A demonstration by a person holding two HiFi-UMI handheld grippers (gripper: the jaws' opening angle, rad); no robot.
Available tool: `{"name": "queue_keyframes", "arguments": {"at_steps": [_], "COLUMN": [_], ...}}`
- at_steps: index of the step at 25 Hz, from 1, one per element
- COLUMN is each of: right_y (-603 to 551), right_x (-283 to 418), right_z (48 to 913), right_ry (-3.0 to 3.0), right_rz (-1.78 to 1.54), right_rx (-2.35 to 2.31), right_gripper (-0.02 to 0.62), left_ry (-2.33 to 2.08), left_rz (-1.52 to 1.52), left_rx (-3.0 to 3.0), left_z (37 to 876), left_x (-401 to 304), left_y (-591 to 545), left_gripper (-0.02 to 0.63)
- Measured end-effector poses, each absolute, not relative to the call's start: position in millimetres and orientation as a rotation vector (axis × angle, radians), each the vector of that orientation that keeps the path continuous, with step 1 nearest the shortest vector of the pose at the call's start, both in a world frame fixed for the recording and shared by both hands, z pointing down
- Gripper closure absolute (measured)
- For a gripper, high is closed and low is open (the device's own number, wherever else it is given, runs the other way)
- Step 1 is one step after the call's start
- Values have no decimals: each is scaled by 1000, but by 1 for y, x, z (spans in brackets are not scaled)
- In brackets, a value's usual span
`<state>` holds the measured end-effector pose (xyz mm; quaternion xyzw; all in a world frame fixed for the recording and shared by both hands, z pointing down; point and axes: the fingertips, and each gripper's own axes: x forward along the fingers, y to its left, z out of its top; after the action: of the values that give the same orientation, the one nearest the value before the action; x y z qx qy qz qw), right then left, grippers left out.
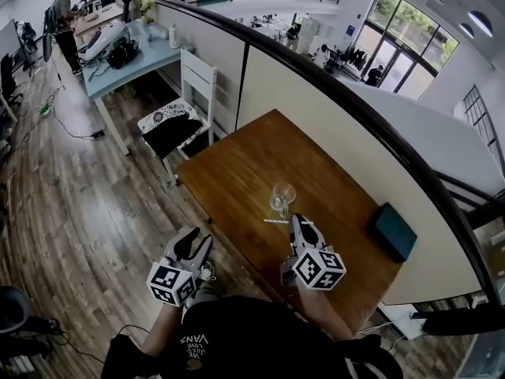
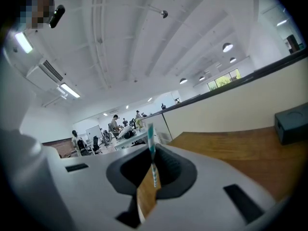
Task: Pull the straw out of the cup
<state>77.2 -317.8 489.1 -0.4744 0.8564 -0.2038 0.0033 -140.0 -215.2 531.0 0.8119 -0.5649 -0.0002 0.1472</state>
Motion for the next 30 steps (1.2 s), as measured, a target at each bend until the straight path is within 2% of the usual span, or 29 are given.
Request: {"name": "queue_keyframes", "arguments": {"at_steps": [7,12,30], "right_y": [-287,-267,-225], "right_x": [71,70,67], "right_z": [496,504,526], "right_ry": [2758,2795,2877], "right_rz": [-642,-666,-736], "right_rx": [-1398,-1348,-1262], "right_gripper": [561,561,563], "left_ry": [-1690,-1715,-1740], "left_rz": [14,31,79], "left_rx": [2318,2307,2278], "left_z": [531,533,540], "left_x": [-133,-126,-117], "left_y": [-190,-175,-137], "left_gripper": [549,585,595]}}
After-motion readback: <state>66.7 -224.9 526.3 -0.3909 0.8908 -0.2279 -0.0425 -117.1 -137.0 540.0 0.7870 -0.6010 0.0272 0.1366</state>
